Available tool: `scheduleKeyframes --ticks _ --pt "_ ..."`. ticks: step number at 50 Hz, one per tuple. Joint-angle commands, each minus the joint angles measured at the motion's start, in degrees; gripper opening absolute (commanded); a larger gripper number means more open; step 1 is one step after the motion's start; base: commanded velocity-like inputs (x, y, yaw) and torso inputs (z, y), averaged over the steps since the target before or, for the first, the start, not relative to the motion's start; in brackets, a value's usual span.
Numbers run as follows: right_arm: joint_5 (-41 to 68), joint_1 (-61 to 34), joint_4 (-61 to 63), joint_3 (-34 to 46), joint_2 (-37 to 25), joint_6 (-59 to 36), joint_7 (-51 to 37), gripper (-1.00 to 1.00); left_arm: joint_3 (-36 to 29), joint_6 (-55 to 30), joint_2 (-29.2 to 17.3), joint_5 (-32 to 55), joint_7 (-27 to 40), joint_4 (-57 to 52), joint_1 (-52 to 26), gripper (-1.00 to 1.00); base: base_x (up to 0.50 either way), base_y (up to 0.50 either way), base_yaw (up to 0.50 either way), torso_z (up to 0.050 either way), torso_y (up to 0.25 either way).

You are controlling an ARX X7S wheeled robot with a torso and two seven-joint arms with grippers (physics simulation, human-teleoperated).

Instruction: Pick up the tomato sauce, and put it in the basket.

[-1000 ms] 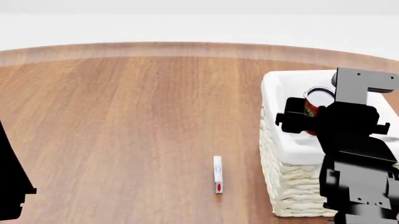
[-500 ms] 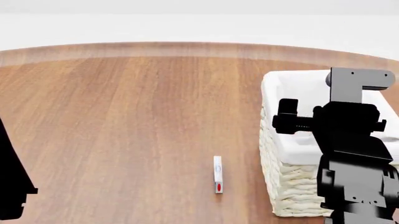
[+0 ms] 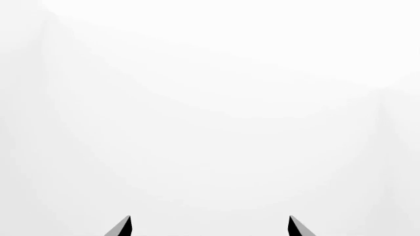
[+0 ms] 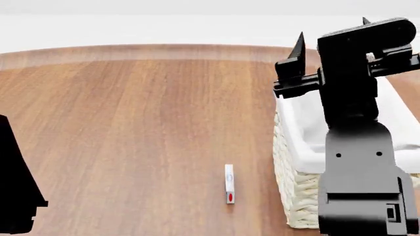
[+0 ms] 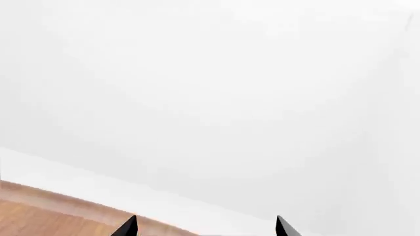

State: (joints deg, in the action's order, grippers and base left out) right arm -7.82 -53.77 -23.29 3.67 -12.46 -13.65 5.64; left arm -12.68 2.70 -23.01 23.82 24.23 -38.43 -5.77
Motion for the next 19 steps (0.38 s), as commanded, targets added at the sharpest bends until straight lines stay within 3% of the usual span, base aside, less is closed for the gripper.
scheduleKeyframes --ticks 1,9,17,19 --pt "-7.0 12.7 16.3 3.3 -0.5 10.0 -10.0 1.0 -0.7 -0.2 -0.1 -0.3 0.0 -0.2 0.0 1.0 0.0 0.0 0.0 0.0 0.0" --pt "-15.3 16.4 11.4 6.4 -2.2 26.6 -23.2 1.0 -0.9 0.0 -0.1 -0.7 0.1 0.3 0.3 1.0 0.0 0.0 0.0 0.0 0.0" --pt "-16.5 18.1 13.0 7.4 -2.6 28.5 -24.4 1.0 -0.9 0.1 -0.3 -0.3 0.0 0.2 0.1 1.0 0.0 0.0 0.0 0.0 0.0" --pt "-20.9 18.3 11.5 10.2 -5.1 35.3 -27.2 1.0 -1.0 0.4 -0.3 -0.4 -0.1 0.4 0.3 1.0 0.0 0.0 0.0 0.0 0.0"
